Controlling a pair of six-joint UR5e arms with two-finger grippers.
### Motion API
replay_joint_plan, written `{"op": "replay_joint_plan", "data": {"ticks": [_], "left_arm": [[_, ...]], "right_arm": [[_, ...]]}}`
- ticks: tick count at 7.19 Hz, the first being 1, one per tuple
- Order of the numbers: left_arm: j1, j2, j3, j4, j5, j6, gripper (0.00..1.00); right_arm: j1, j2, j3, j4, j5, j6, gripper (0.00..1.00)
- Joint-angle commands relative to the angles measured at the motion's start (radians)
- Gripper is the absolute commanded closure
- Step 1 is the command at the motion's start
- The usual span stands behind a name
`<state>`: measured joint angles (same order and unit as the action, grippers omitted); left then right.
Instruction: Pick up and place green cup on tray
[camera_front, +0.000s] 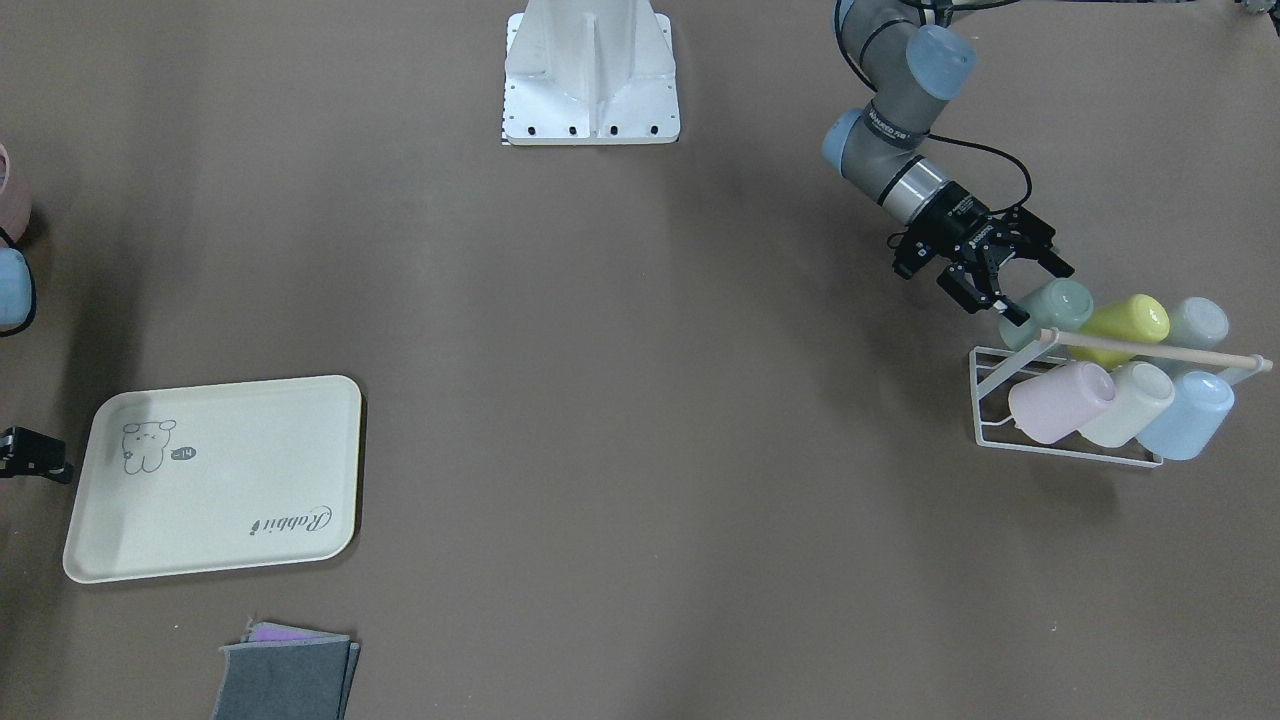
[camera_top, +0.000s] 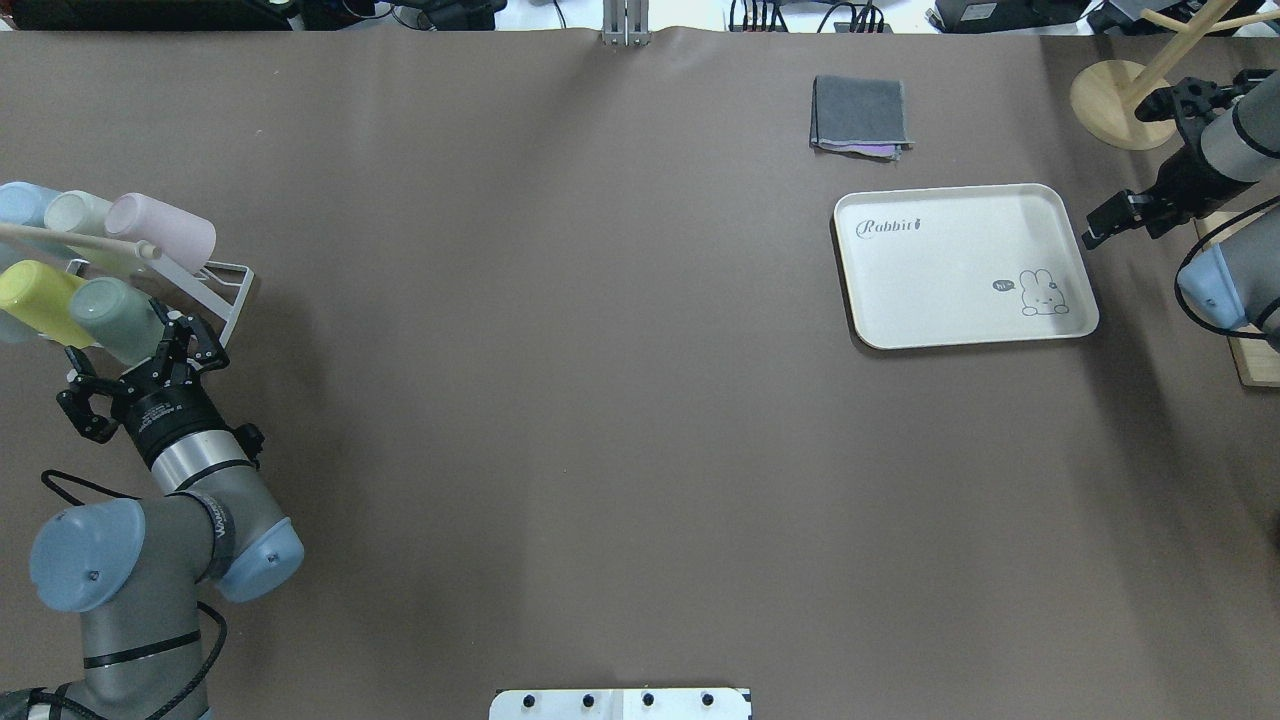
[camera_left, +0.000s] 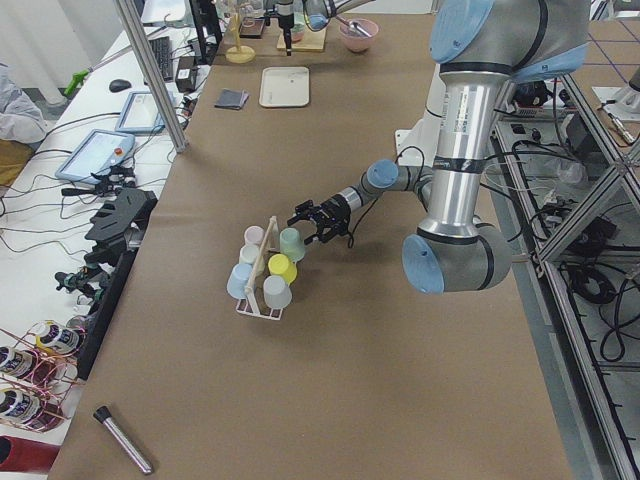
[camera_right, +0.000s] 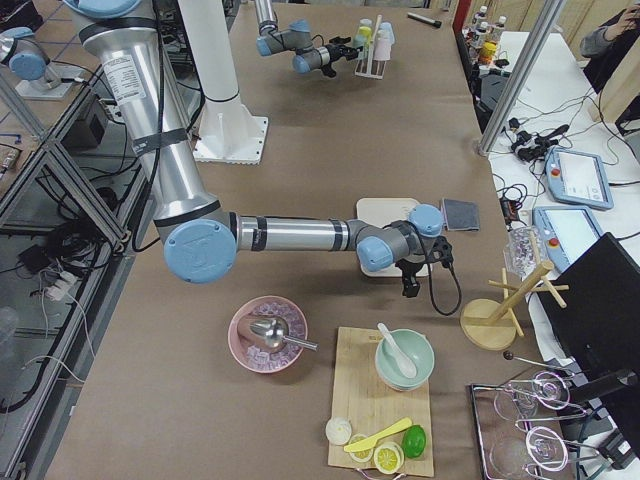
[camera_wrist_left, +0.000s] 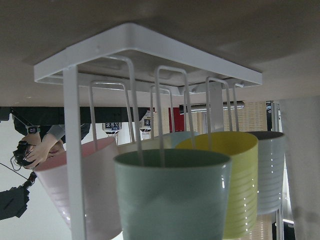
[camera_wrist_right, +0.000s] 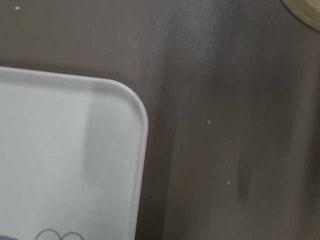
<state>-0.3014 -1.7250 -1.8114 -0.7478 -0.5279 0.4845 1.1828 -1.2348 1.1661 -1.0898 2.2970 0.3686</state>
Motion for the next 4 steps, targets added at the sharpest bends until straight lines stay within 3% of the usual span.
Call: {"op": "replay_joint_plan", "data": {"ticks": [1, 4], "left_arm": [[-0.004, -0.008, 0.012, -0.001, 0.041, 0.003, 0.06], [-0.005, -0.008, 0.027, -0.001, 0.088, 0.002, 0.06]], "right_arm": [[-0.003, 0.021, -0.013, 0.01, 0.004, 0.013, 0.15], [-0.031, 0.035, -0.025, 0.01, 0.002, 0.032, 0.15]]}}
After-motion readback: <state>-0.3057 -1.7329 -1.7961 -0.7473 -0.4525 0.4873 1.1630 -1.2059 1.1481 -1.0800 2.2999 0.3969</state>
